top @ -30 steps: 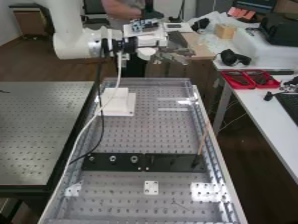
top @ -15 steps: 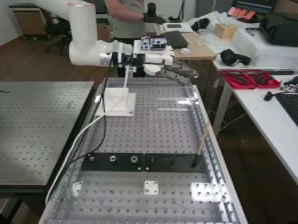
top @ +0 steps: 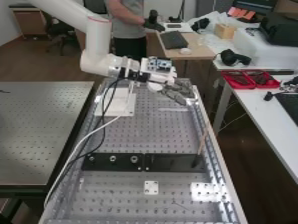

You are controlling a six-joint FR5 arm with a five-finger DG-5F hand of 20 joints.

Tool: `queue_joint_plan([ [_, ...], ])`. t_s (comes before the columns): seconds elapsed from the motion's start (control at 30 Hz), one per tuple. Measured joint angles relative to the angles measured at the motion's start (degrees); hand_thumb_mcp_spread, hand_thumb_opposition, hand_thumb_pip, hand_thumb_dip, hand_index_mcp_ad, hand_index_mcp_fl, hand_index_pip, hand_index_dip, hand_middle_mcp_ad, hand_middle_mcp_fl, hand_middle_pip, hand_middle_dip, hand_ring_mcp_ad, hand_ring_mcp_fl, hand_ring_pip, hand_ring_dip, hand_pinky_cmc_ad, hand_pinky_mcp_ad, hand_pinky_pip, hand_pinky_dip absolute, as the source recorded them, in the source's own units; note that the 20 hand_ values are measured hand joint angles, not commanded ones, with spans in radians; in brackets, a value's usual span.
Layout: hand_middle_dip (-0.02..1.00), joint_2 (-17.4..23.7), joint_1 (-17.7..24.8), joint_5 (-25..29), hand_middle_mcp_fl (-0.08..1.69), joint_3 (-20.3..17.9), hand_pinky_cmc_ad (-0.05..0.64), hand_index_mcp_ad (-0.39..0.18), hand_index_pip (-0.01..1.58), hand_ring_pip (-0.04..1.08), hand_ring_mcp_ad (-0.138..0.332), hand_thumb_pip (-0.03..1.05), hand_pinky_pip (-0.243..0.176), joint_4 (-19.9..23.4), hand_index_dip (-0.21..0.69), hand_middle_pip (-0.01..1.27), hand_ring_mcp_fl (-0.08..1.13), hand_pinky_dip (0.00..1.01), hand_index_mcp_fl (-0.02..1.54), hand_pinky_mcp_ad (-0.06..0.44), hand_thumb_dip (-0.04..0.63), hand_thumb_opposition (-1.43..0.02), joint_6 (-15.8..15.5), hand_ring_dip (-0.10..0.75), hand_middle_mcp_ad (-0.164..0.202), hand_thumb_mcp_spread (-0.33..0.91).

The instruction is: Grab the paper clip and place it in the clear container

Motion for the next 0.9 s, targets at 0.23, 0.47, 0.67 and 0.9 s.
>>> queue_joint_plan([
  [0.23, 0.20, -0.85, -0.29, -0.55, 0.29, 1.00, 0.333, -0.213, 1.16, 0.10, 0.094, 0.50, 0.068, -2.74, 0.108, 0.13, 0.10, 0.19, 0.77, 0.278, 0.239, -0.97, 0.72, 0.099, -0.002, 0.55],
  [0.47, 0.20, 0.04, -1.08, -1.62, 0.20, 0.75, 0.333, -0.213, 1.14, 0.10, 0.096, 0.56, 0.051, -2.44, 0.108, 0.13, 0.02, 0.20, 0.34, 0.279, 0.269, -0.87, 0.88, 0.099, -0.002, 0.49],
  [0.67, 0.20, 1.48, -1.94, -2.68, 0.16, -0.20, 0.333, -0.213, 1.14, 0.10, 0.098, 0.56, 0.026, -1.11, 0.101, 0.13, 0.02, 0.23, 0.27, 0.278, 0.269, -0.84, 0.54, 0.099, -0.002, 0.45],
  [0.9, 0.20, 8.52, -2.75, -4.02, 0.17, -3.66, 0.333, -0.208, 1.10, 0.10, 0.098, 0.56, 0.023, 3.32, 0.105, 0.13, 0.00, 0.26, 0.24, 0.279, 0.269, -0.81, -1.73, 0.099, -0.002, 0.44],
])
